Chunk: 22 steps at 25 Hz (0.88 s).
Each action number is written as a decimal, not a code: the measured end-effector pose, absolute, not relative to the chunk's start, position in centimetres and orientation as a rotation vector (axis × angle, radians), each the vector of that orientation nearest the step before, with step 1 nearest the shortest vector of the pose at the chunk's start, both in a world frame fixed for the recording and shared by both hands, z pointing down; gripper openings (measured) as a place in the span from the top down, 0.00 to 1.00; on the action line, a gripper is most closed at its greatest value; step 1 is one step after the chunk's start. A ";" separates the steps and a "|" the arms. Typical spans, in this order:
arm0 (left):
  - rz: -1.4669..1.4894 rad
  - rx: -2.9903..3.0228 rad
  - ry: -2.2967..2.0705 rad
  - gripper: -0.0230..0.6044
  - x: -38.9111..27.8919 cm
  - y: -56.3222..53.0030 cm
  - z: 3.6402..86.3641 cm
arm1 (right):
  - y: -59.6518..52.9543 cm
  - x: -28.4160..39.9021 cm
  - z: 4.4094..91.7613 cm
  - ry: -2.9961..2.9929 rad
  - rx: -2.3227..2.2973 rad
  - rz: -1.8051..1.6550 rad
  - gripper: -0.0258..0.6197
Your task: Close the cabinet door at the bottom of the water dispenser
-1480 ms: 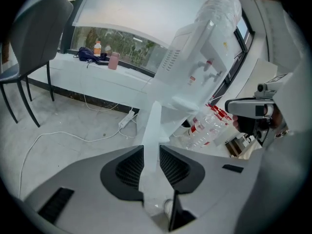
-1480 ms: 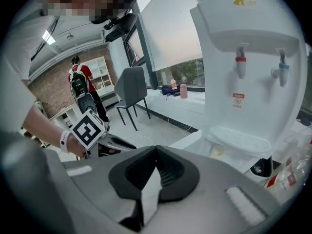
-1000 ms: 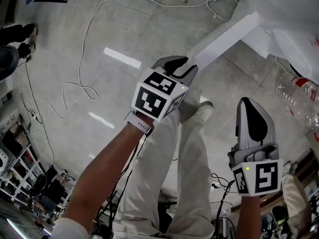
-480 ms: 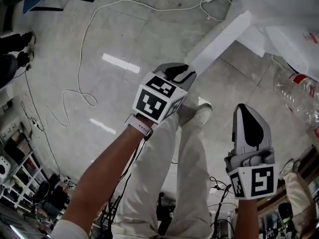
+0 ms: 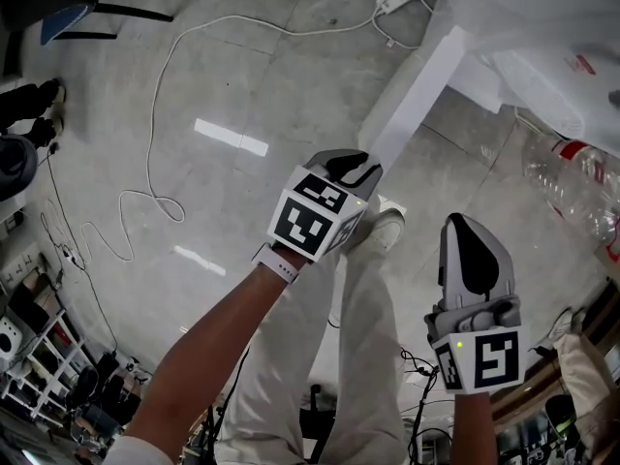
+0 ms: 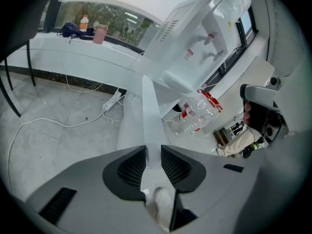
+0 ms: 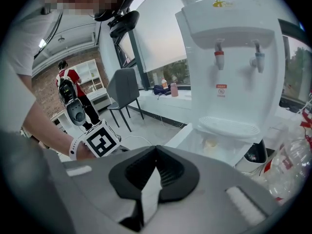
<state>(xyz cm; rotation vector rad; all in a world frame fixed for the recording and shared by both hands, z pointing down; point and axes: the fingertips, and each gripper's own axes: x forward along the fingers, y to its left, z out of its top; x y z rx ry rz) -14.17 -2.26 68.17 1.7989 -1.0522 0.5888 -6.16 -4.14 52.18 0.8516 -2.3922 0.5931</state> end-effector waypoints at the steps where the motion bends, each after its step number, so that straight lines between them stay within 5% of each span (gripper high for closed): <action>1: 0.589 1.797 -1.049 0.80 -13.9 -2.2 68.1 | -4.1 -6.0 52.1 -2.392 0.860 0.594 0.95; 22: 0.559 1.690 -1.073 0.80 -7.1 -2.2 68.8 | -2.6 2.5 51.4 -2.374 1.074 0.640 0.95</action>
